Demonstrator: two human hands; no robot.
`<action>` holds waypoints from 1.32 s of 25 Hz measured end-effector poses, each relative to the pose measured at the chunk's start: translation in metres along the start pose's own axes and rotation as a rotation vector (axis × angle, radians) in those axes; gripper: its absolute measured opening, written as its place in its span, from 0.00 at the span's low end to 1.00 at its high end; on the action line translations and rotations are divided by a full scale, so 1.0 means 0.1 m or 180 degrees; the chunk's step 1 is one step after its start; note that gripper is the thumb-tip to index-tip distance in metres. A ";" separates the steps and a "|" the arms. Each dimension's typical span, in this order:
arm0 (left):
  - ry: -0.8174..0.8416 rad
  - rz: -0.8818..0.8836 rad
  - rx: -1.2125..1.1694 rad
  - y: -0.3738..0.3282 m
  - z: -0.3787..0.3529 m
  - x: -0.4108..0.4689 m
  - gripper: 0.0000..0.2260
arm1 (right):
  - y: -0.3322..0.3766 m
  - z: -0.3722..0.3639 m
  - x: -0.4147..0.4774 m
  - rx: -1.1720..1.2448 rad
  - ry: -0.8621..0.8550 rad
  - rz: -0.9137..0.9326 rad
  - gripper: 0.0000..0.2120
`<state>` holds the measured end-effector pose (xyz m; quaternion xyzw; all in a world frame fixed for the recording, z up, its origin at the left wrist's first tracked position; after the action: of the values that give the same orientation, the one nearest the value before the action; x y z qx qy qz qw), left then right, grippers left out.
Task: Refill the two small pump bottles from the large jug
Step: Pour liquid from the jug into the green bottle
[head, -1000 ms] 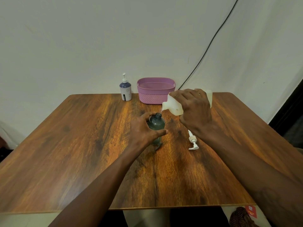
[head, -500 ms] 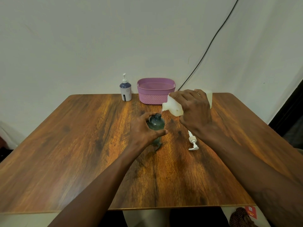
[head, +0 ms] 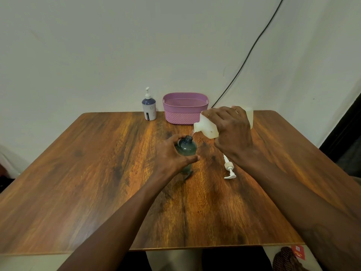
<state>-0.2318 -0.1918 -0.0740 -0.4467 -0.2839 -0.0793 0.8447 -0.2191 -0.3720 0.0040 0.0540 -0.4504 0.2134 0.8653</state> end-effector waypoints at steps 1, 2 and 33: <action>0.0001 -0.0003 -0.0007 0.00 0.00 0.00 0.36 | 0.00 0.01 0.00 -0.0003 -0.0010 -0.0001 0.39; 0.0004 -0.0007 -0.0012 0.00 0.00 0.00 0.36 | 0.01 0.01 0.00 -0.0006 -0.0024 0.0004 0.39; 0.0019 0.0011 -0.0023 0.00 0.00 0.00 0.35 | 0.00 0.01 0.00 0.0332 0.0015 -0.0206 0.39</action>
<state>-0.2321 -0.1916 -0.0739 -0.4500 -0.2804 -0.0803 0.8440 -0.2202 -0.3723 0.0047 0.1131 -0.4347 0.2086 0.8687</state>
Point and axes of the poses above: each hand's wrist, its own x-axis towards the middle knuckle, its own z-axis out of the back of the hand, y = z × x, the point moved 8 cm from there along x, towards the middle knuckle, and after that the axes turned 7 degrees about -y, right-handed, at the moved point
